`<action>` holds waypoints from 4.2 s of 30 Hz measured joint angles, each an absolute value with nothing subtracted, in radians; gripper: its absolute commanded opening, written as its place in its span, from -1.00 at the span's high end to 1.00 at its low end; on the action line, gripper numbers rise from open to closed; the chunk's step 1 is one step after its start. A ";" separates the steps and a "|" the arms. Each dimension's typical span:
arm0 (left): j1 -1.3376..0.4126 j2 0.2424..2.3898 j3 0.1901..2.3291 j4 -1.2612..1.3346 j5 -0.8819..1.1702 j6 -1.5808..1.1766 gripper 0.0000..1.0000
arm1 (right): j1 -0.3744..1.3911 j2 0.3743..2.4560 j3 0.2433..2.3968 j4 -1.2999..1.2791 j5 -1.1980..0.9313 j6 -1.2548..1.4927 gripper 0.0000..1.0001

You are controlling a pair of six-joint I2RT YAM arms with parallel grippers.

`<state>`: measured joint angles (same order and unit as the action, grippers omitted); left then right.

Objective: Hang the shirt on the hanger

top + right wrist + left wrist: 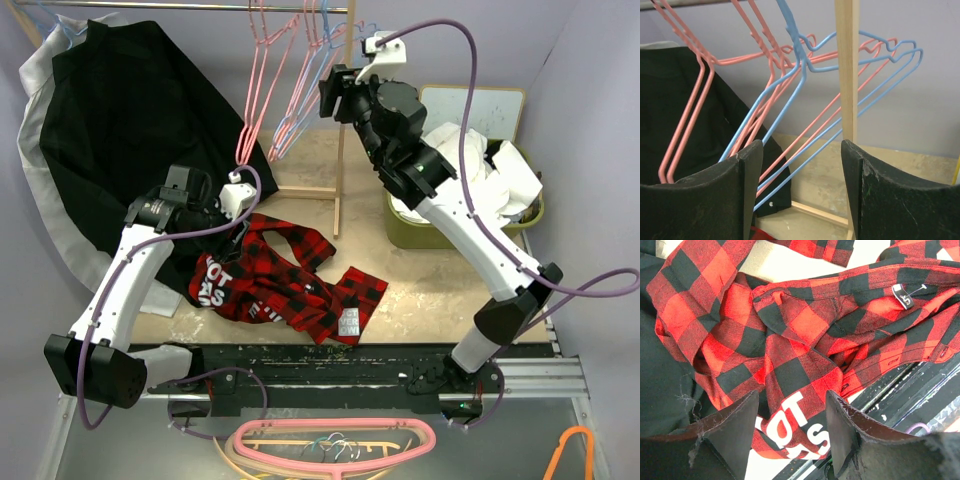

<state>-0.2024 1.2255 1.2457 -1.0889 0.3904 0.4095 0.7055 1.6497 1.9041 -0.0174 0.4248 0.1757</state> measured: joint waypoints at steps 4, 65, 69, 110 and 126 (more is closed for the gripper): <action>-0.202 1.227 1.246 -1.089 0.390 0.410 -0.19 | 0.706 1.624 1.904 -0.018 0.418 0.189 -0.31; -0.202 1.232 1.232 -1.080 0.390 0.403 -0.20 | 0.706 1.751 1.964 -0.201 0.454 0.203 0.21; -0.202 1.232 1.232 -1.078 0.390 0.403 -0.20 | 0.706 1.751 1.969 -0.223 0.454 0.190 1.00; -0.292 1.456 1.353 -1.121 0.273 0.488 -0.42 | 0.785 0.701 0.965 -0.159 0.426 0.473 1.00; -0.345 1.774 1.452 -0.915 0.183 0.460 0.29 | 0.785 0.542 0.694 -0.249 0.346 0.664 1.00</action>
